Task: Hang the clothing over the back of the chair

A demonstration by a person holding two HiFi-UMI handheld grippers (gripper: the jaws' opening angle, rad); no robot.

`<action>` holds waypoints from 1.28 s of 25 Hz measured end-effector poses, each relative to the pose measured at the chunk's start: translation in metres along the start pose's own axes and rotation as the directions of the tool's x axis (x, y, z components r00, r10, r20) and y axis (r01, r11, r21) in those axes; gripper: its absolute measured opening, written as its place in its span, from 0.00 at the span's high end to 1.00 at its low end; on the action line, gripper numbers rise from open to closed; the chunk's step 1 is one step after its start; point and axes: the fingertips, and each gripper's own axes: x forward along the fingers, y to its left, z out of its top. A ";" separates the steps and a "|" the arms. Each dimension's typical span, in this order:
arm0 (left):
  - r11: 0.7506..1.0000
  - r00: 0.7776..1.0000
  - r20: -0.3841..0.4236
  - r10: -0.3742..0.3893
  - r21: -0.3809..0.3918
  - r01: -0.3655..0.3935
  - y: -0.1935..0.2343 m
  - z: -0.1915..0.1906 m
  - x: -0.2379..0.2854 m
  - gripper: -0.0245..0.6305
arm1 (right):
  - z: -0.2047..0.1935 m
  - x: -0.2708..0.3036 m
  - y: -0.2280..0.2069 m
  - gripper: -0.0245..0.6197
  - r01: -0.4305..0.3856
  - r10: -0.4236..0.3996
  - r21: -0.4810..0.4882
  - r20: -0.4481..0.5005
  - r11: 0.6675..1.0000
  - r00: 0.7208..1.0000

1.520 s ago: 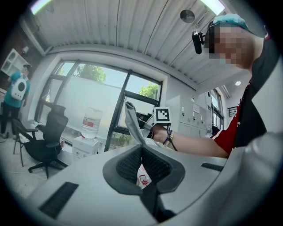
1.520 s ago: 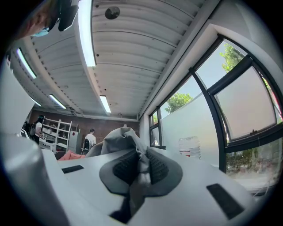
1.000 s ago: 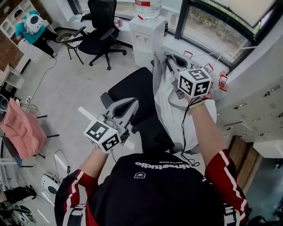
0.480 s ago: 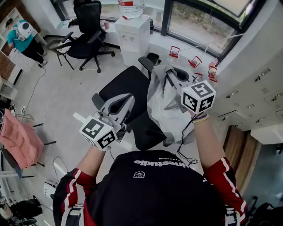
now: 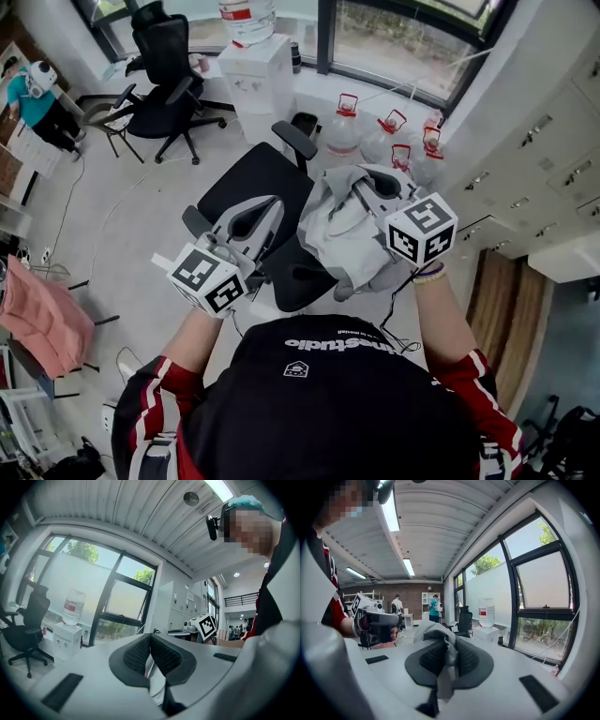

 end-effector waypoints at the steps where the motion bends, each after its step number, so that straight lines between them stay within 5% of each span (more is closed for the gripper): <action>1: 1.000 1.000 -0.002 -0.006 0.001 0.006 -0.004 -0.001 0.002 0.93 | -0.005 -0.003 0.000 0.91 0.004 -0.004 -0.003 -0.016 1.000 1.000; 9: 0.999 0.999 -0.014 -0.034 0.015 0.034 -0.027 -0.003 0.015 0.93 | -0.040 -0.022 -0.003 0.74 0.007 -0.013 -0.044 -0.140 0.999 0.990; 17: 0.999 0.999 -0.014 -0.039 0.012 0.039 -0.035 -0.007 0.015 0.93 | -0.061 -0.045 -0.011 0.73 0.046 -0.061 -0.076 -0.221 0.996 0.973; 25: 0.998 0.999 -0.012 -0.050 0.022 0.051 -0.040 -0.004 0.020 0.93 | -0.032 -0.066 -0.020 0.75 0.128 -0.128 0.010 -0.019 0.992 0.992; 32: 0.999 0.999 -0.006 -0.036 0.036 0.037 -0.041 -0.001 0.020 0.93 | -0.008 -0.081 -0.023 0.79 0.176 -0.185 0.069 0.150 0.982 0.971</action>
